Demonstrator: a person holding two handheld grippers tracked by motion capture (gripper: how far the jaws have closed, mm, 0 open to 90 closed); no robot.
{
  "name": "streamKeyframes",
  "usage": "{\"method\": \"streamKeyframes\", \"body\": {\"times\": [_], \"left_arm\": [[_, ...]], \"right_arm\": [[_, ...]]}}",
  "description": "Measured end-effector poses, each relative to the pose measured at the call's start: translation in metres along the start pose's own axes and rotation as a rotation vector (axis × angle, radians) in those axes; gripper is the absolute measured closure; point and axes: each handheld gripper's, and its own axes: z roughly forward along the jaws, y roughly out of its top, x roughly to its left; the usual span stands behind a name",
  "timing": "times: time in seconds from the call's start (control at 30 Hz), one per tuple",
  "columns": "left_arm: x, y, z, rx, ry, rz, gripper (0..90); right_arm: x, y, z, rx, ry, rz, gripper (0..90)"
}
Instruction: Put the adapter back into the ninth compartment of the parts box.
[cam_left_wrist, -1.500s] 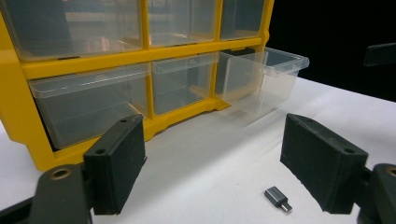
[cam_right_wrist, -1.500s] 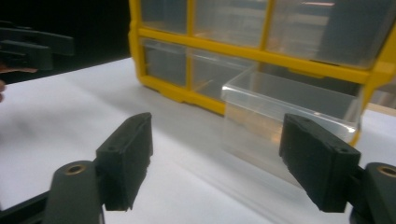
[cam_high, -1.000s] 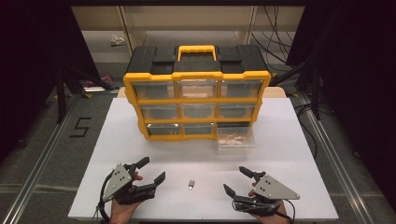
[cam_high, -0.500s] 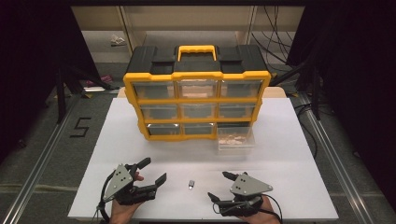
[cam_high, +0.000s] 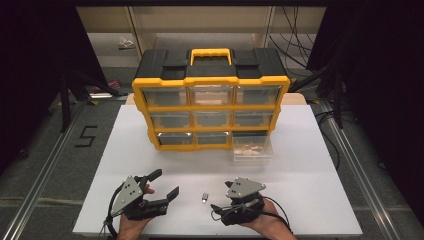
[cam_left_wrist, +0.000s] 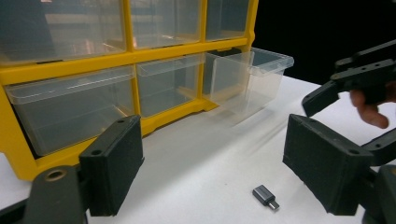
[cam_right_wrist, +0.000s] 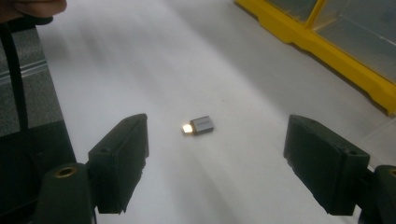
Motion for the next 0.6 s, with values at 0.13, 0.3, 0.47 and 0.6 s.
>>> {"method": "streamKeyframes", "body": {"times": [0.13,0.3,0.47,0.6], "left_arm": [[0.000,0.000,0.000,-0.003,-0.005,0.000,19.2],[-0.001,0.000,0.000,0.001,-0.009,0.001,18.7],[-0.002,0.000,0.001,0.007,-0.005,0.013,17.8],[-0.002,0.001,0.000,0.003,-0.007,0.013,17.6]], "right_arm": [[-0.002,0.003,0.010,0.033,0.013,-0.002,23.2],[-0.004,0.005,0.017,0.065,0.017,-0.009,23.4],[-0.007,0.009,0.027,0.106,0.032,-0.018,25.1],[-0.008,0.011,0.036,0.138,0.038,-0.029,27.0]]}}
